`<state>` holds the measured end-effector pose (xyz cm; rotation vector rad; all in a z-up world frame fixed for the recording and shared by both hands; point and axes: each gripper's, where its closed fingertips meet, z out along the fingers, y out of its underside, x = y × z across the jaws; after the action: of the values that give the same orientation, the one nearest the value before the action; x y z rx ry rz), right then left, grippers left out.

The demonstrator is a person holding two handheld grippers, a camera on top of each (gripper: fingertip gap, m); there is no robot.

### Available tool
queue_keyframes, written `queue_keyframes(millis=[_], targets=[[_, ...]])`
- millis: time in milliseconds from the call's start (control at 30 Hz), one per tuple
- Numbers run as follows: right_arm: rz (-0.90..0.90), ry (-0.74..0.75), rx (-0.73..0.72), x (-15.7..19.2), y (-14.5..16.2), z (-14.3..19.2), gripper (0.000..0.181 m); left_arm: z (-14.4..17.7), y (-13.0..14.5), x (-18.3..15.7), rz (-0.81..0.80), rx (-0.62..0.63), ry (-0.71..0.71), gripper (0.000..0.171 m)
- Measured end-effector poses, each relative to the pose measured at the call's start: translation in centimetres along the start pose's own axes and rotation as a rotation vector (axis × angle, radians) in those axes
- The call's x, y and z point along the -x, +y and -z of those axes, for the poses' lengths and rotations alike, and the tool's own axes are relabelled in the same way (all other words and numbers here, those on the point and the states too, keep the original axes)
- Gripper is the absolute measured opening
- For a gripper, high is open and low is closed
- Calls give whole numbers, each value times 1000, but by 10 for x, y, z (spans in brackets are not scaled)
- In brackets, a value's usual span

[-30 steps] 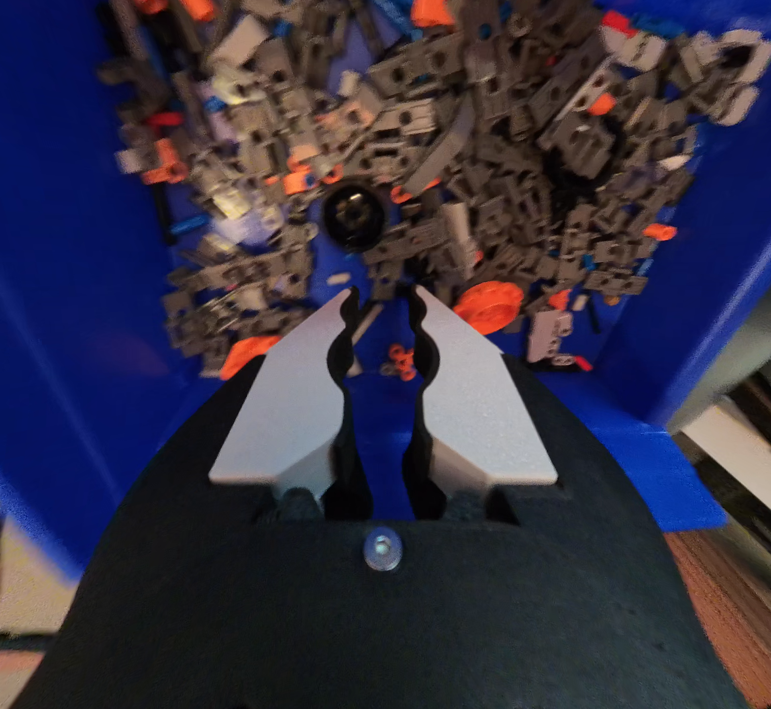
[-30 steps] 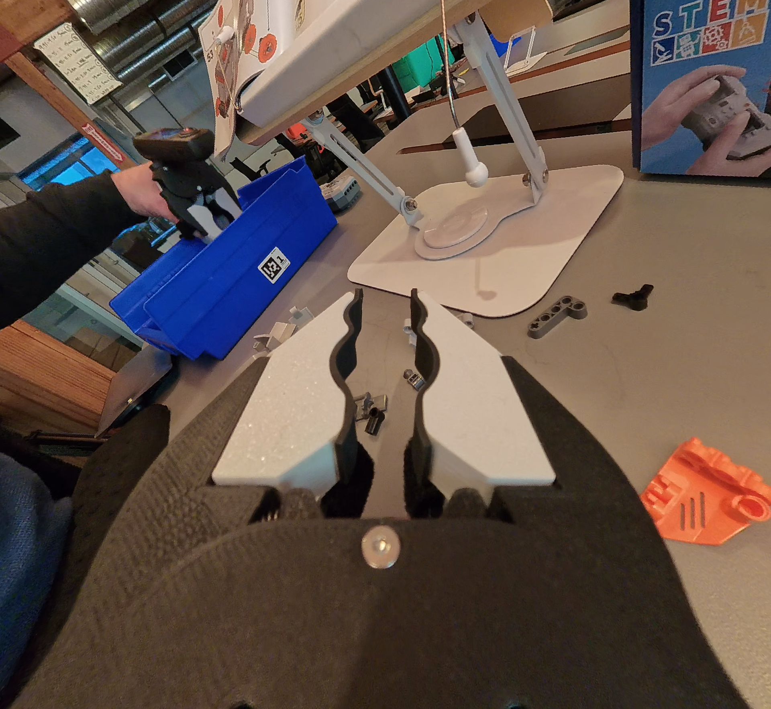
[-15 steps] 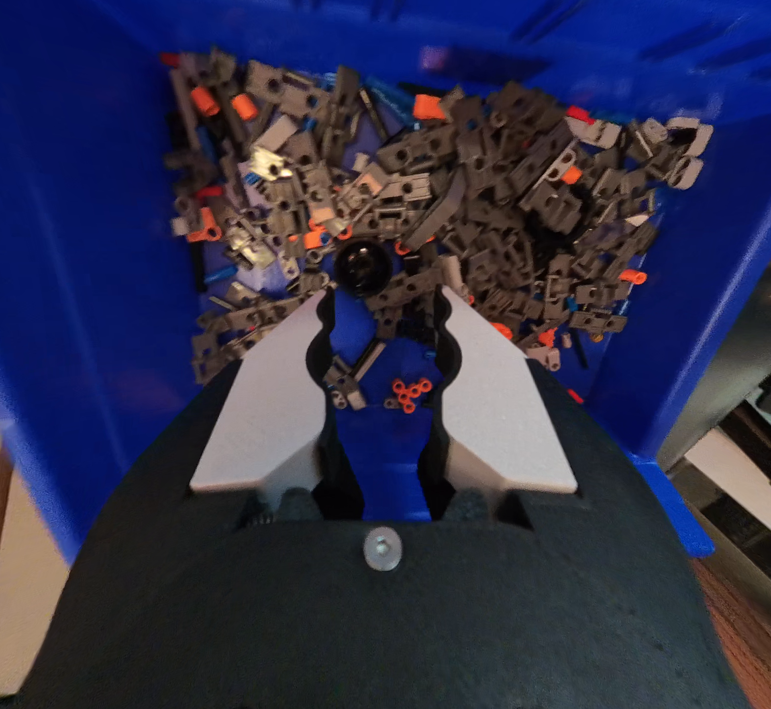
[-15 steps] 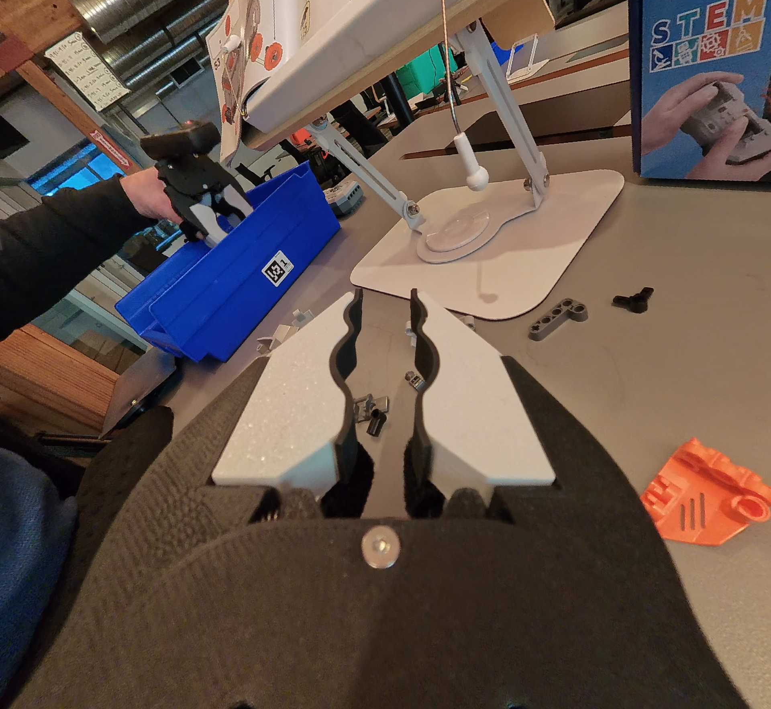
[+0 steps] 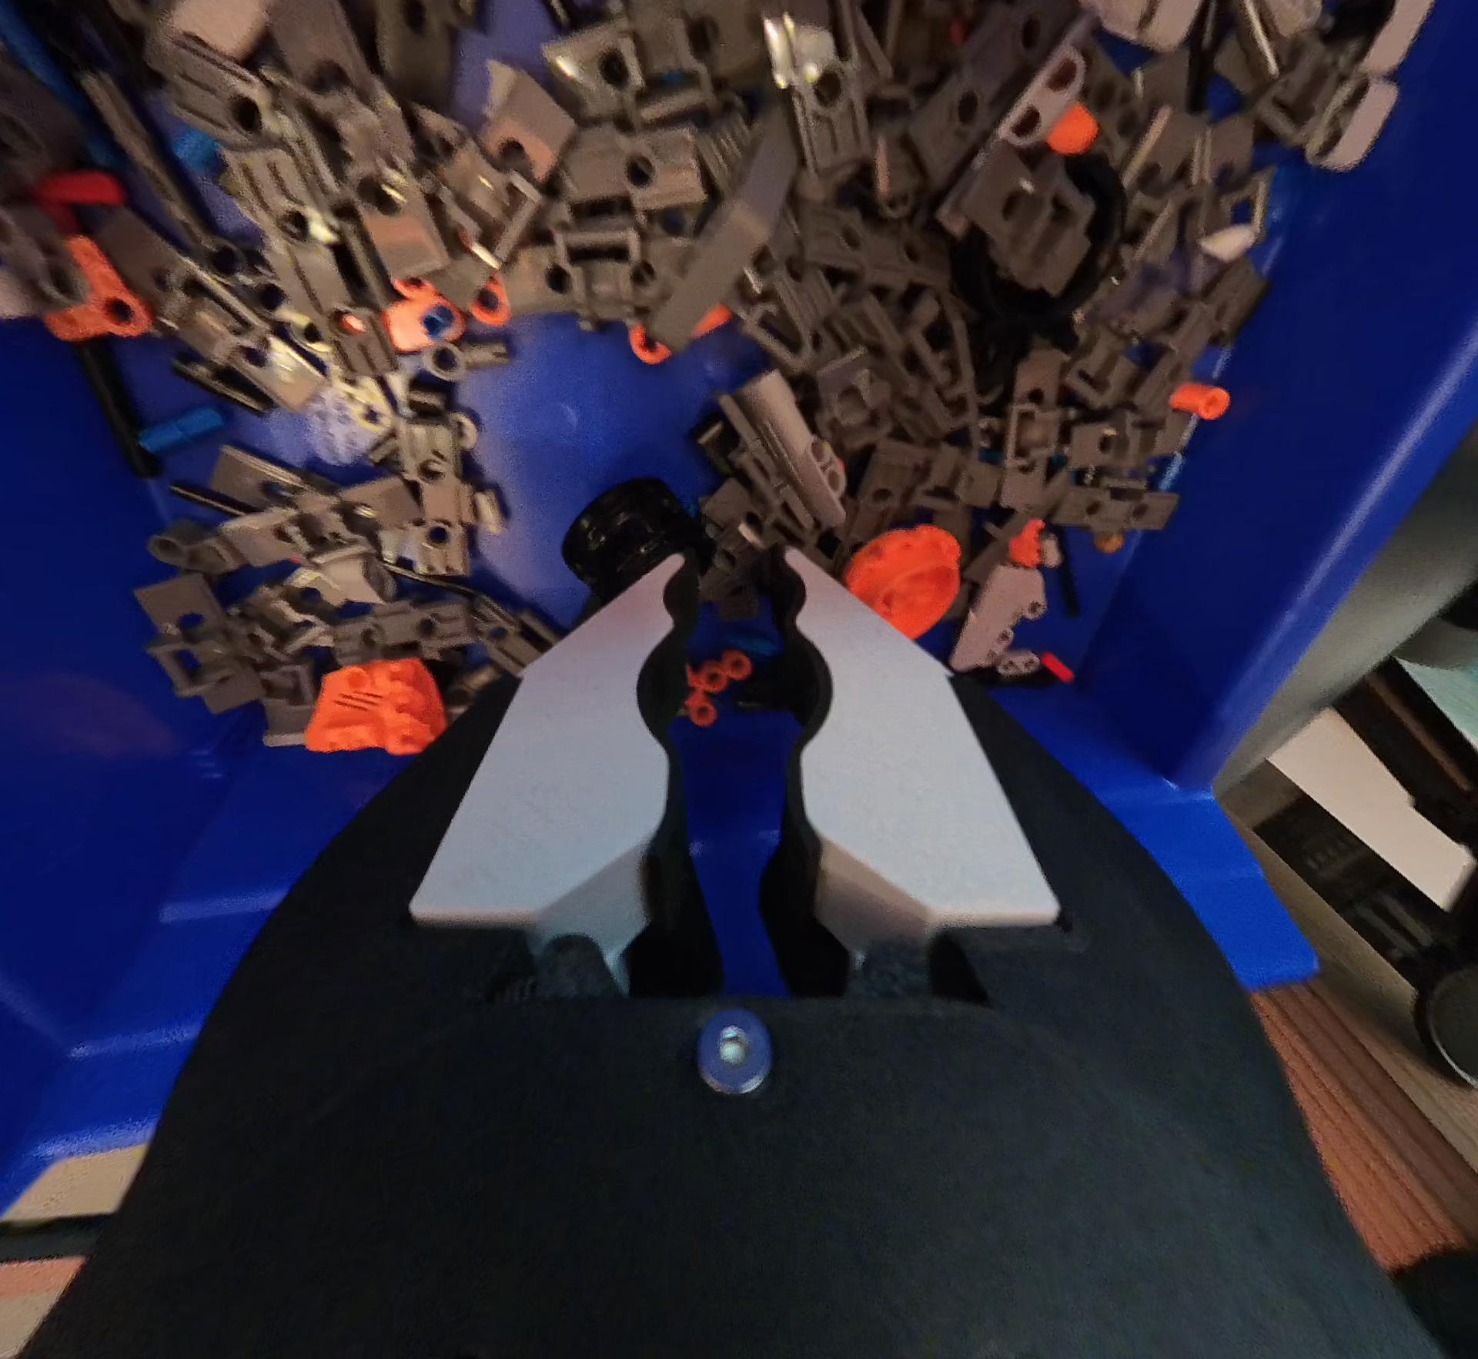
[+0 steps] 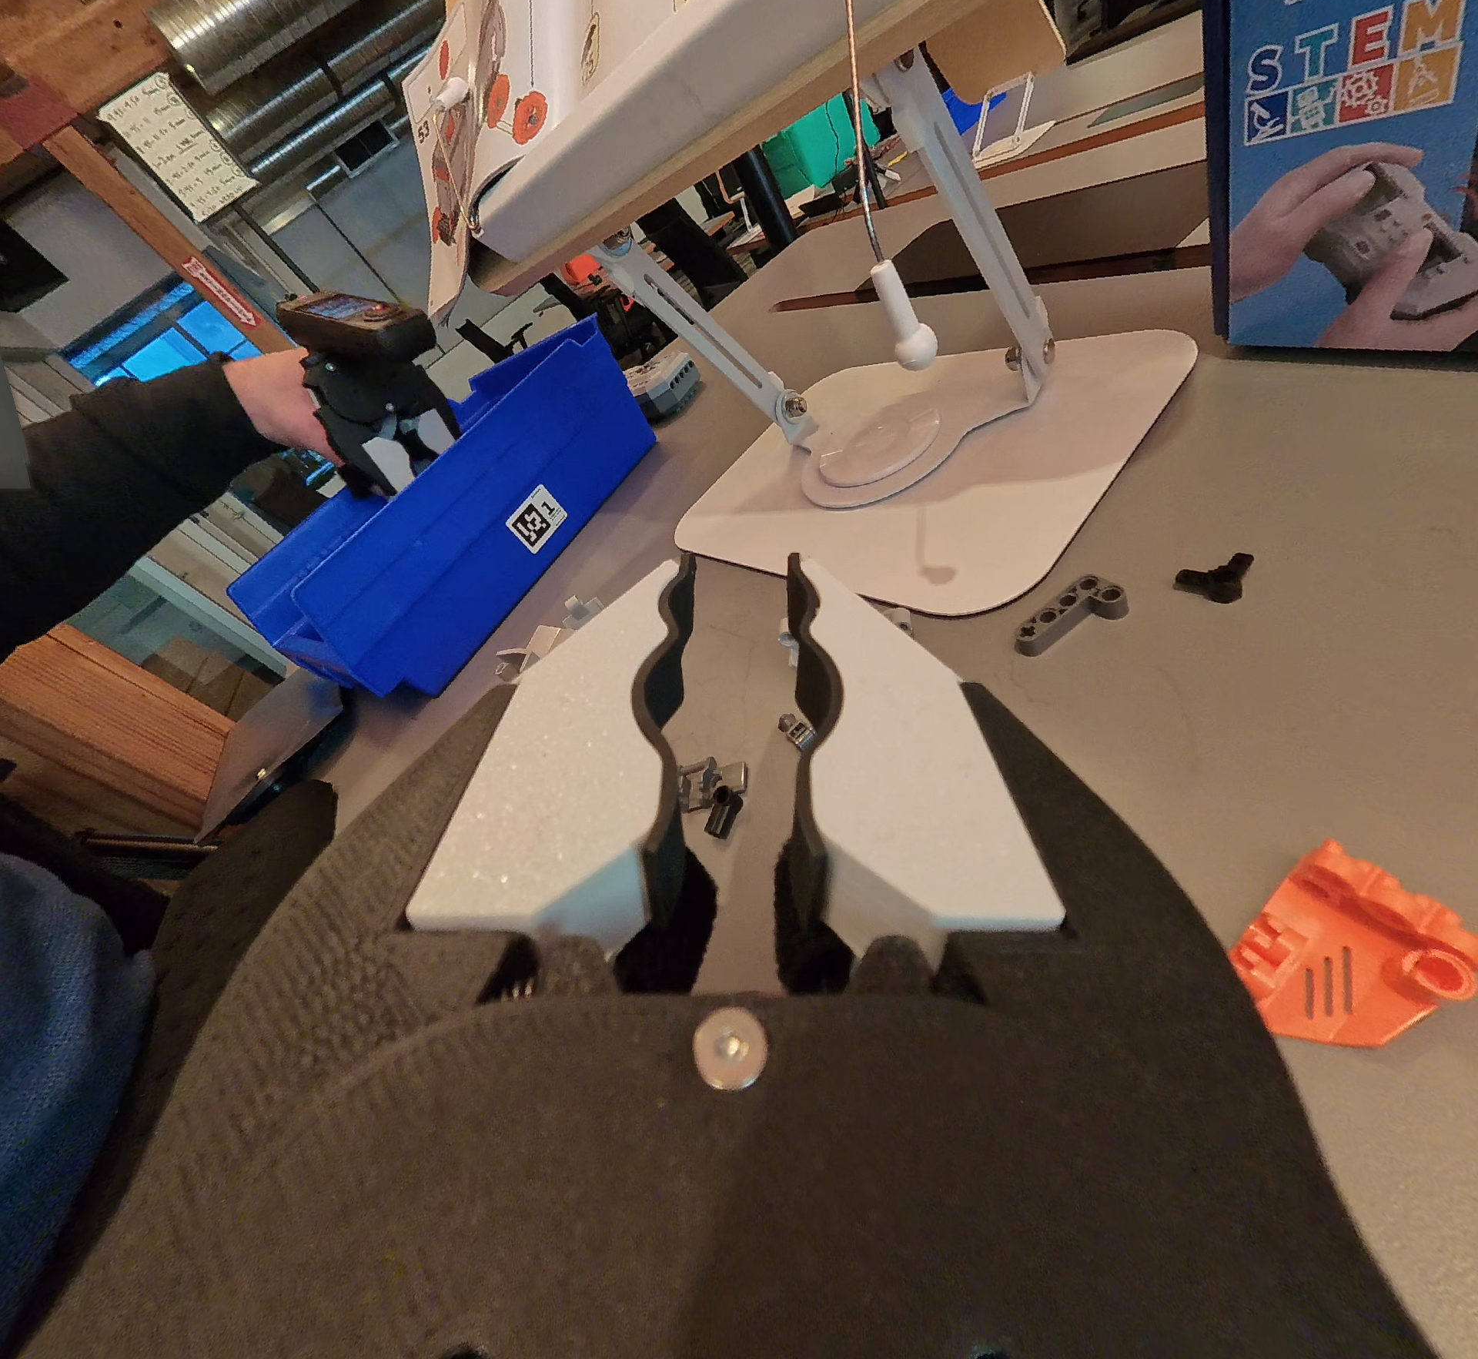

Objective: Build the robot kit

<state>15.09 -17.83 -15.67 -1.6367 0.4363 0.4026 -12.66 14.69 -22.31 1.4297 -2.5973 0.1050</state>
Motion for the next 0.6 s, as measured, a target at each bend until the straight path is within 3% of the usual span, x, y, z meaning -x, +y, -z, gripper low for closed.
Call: queue_keyframes(millis=[67,133,267,400,467,600], targets=[[0,-2,-2,0,0,0,20,-1,14,-12,15,69,64,16],[-1,-3,-4,0,-1,0,20,-1,25,-22,37,108,115,4],[-2,-4,-8,0,-1,1,20,7,34,-47,70,123,239,8],[-1,-3,-6,0,-1,1,20,17,10,-35,83,-16,158,31],[-1,-2,-5,0,-1,1,20,13,4,-28,79,-20,101,45],[-1,-3,-10,0,-1,1,20,2,-15,-23,109,-91,60,43]])
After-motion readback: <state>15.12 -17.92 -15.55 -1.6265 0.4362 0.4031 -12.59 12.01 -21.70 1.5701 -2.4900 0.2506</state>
